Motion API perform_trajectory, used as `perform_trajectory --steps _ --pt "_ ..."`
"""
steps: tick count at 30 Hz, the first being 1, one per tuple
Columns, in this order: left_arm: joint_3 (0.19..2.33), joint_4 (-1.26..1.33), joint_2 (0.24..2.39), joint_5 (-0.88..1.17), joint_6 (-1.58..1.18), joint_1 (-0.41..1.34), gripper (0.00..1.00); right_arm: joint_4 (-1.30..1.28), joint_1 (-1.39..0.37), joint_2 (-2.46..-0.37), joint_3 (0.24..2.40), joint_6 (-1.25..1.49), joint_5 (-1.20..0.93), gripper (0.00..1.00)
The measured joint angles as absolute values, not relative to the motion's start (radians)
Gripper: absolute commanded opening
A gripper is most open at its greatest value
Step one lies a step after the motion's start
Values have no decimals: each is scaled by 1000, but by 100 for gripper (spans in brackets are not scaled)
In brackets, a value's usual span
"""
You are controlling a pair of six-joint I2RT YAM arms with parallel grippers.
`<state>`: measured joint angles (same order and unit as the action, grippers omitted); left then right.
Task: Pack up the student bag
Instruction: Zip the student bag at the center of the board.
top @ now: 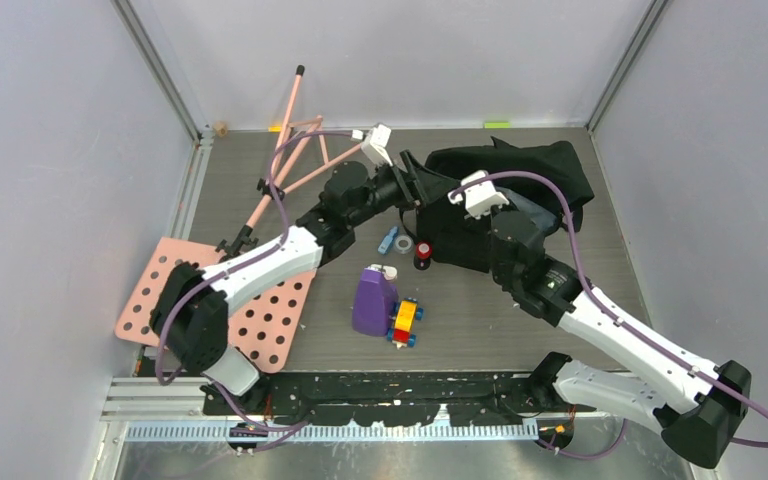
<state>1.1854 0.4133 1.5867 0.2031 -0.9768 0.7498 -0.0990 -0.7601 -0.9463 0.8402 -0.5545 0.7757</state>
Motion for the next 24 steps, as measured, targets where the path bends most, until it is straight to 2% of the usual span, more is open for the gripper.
perform_trajectory --steps 3,6,8,11,16,24 --pt "1146 403 1509 209 -869 744 81 -99 -760 -933 844 -538 777 1" --pt "1097 370 1407 220 -735 739 82 -103 -759 -929 855 -515 785 0" --pt "1071 336 1346 227 -645 738 80 -109 -756 -932 868 -500 790 0" --pt "1033 292 1287 227 -538 738 71 -115 -755 -939 884 -481 805 0" --pt "963 231 1294 220 -446 738 66 -121 -753 -950 896 -446 831 0" --pt "950 207 1441 221 -431 738 66 -129 -750 -956 913 -413 846 0"
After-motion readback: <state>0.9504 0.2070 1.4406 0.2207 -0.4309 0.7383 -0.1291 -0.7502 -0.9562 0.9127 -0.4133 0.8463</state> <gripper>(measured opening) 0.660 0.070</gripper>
